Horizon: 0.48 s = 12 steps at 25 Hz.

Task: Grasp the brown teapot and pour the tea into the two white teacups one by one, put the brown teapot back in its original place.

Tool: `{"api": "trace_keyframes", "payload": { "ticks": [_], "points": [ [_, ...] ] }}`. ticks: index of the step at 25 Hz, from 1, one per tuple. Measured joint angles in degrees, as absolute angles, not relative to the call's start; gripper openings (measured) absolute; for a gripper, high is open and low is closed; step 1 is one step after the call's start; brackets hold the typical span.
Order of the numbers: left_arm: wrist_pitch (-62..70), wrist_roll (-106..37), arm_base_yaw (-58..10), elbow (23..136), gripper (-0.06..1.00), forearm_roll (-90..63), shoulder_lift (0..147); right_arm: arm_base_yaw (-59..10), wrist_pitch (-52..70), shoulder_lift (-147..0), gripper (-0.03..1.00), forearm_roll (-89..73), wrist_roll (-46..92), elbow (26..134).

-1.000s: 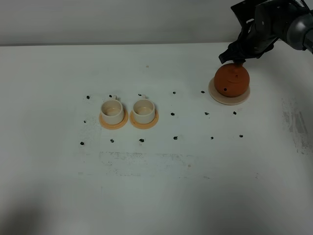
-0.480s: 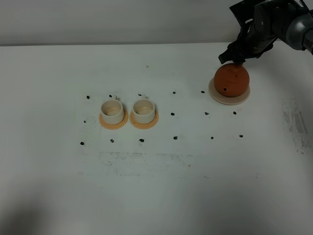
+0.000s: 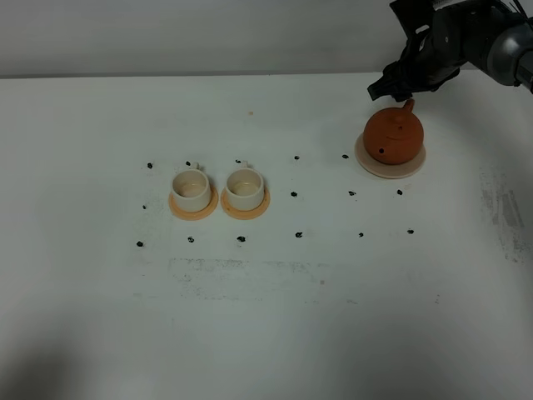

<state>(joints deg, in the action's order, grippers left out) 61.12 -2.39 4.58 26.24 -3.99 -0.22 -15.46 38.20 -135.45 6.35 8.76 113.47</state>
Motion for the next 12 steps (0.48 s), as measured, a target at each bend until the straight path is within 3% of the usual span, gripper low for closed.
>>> {"api": "trace_keyframes", "payload": {
  "ticks": [12],
  "points": [
    [61.1, -2.4, 4.6, 26.2, 0.43, -4.0, -0.2, -14.9, 40.9, -135.5, 0.53, 6.4, 12.0, 113.5]
  ]
}}
